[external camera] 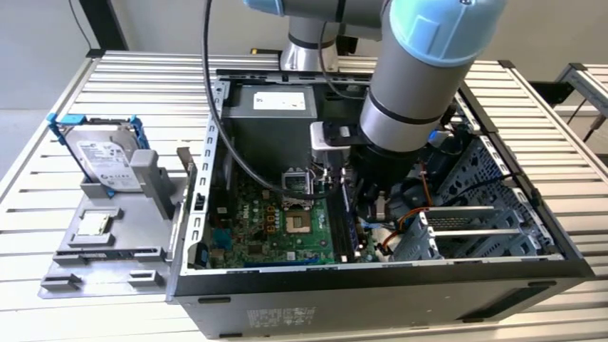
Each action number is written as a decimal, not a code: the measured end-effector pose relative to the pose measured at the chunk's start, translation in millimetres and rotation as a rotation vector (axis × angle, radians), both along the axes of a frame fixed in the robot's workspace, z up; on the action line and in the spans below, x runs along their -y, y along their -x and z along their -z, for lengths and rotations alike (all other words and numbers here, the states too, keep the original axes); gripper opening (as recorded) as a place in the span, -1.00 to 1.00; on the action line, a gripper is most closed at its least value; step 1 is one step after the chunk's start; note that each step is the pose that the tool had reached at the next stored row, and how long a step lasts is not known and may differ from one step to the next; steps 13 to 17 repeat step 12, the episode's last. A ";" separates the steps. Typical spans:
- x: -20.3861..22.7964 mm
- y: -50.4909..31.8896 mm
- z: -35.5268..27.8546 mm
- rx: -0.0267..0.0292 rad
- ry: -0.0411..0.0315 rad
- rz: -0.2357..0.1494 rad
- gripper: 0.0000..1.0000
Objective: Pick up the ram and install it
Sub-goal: 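Press down the ram until it locks into place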
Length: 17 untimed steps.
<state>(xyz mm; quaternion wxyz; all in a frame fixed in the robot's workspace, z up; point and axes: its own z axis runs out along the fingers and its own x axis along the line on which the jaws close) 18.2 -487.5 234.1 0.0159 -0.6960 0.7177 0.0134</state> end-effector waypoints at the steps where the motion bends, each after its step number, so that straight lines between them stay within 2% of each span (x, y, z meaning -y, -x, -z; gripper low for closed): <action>1: 0.0 0.0 -5.2 0.0000 -0.0002 0.000 -1.00; 6: 0.0 0.0 -29.2 -0.0001 -0.0001 0.000 -1.00; 17: 0.3 0.0 -31.6 -0.0002 -0.0005 0.001 -1.00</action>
